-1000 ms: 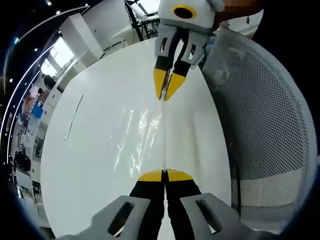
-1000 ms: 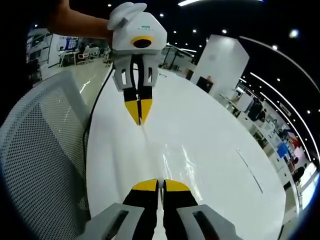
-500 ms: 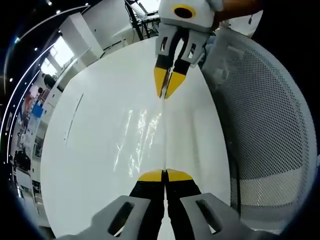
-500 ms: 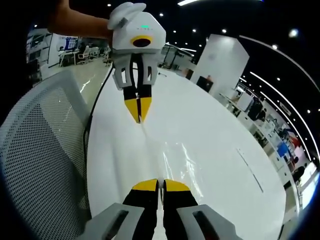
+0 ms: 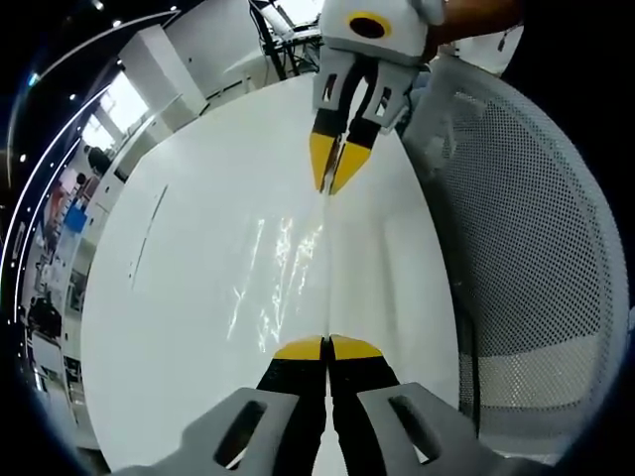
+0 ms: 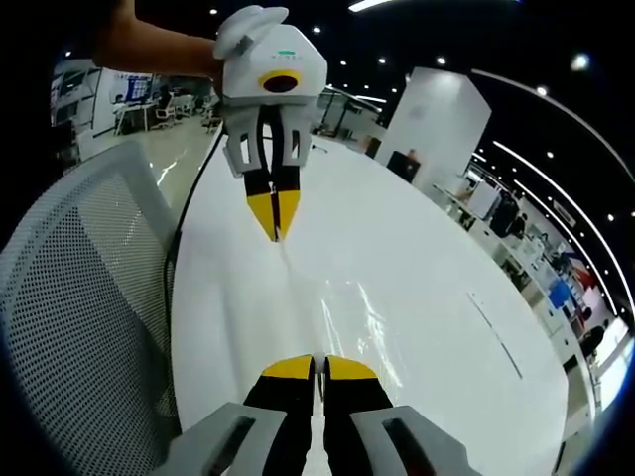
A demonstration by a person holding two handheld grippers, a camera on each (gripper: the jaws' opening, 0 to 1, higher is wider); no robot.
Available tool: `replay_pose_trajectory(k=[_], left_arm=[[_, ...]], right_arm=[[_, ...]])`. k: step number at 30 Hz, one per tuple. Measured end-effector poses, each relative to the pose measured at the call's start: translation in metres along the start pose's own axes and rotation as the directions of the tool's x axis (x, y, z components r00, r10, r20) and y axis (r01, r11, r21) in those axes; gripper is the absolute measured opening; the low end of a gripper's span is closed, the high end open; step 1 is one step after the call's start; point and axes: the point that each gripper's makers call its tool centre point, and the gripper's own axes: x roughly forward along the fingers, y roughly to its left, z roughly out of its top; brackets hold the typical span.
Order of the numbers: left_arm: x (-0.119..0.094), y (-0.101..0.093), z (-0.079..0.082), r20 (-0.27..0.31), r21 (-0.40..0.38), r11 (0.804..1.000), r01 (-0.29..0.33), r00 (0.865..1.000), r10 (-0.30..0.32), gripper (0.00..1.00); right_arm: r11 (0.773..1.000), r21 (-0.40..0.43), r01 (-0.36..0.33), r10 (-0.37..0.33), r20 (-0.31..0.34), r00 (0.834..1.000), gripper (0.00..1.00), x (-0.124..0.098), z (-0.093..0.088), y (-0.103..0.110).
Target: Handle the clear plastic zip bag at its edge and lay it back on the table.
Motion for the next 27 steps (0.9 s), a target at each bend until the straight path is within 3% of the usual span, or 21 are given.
replay_pose_trajectory(k=[27], left_arm=[[-0.0020, 0.0008, -0.0020, -0.001, -0.009, 1.000, 0.000, 1.000, 0.000, 0.00]], right_arm=[[1.000, 0.015, 0.007, -0.007, -0.002, 1.000, 0.00, -0.0024, -0.0033, -0.0017]])
